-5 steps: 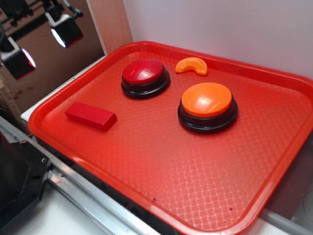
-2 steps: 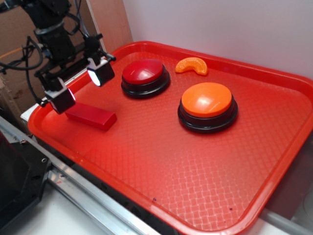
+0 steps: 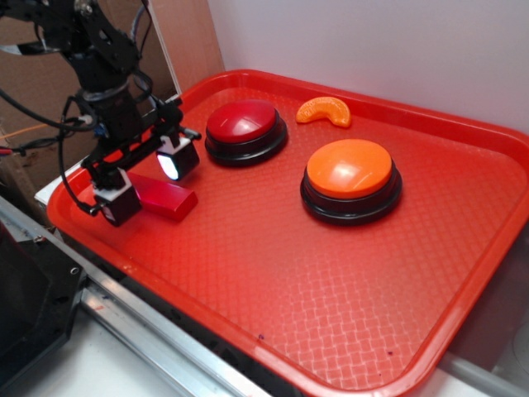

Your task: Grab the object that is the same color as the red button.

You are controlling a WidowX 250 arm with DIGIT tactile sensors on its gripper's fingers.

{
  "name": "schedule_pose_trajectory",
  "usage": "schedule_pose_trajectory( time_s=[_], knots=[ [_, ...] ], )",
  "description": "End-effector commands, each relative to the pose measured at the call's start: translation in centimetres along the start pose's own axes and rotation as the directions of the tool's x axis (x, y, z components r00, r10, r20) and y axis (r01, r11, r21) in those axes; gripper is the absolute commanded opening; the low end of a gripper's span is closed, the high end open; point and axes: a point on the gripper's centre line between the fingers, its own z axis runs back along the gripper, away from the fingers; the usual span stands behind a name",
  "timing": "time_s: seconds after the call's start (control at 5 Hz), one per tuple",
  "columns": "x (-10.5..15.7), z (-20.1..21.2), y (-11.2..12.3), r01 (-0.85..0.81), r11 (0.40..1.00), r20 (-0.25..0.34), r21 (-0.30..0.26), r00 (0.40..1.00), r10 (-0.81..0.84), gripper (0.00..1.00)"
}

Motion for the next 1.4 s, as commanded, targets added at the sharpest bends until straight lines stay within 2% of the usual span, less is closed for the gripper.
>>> schedule_pose_trajectory(
  time_s=[0.0,0.2,0.4,0.6,0.8,1.0,1.2],
  knots=[
    [-0.2,-0.3,0.6,-0.023,0.999,0.008,-0.025,1.0,0.023,0.95],
    [-0.3,0.2,0.8,-0.013,0.999,0.008,-0.037,1.0,0.014,0.0],
    [-0.6,1.0,0.9,0.021,0.998,0.03,-0.062,0.999,-0.019,0.0],
    [-1.3,2.7,0.6,0.171,0.982,0.064,-0.079,0.984,-0.166,0.0],
    [-3.5,5.4,0.1,0.385,0.918,0.115,-0.093,0.92,-0.374,0.0],
    [-4.7,9.0,-0.1,0.592,0.805,0.048,-0.047,0.806,-0.59,0.0],
    [-5.9,11.6,-0.1,0.761,0.648,-0.084,-0.035,0.644,-0.761,0.0]
  ],
)
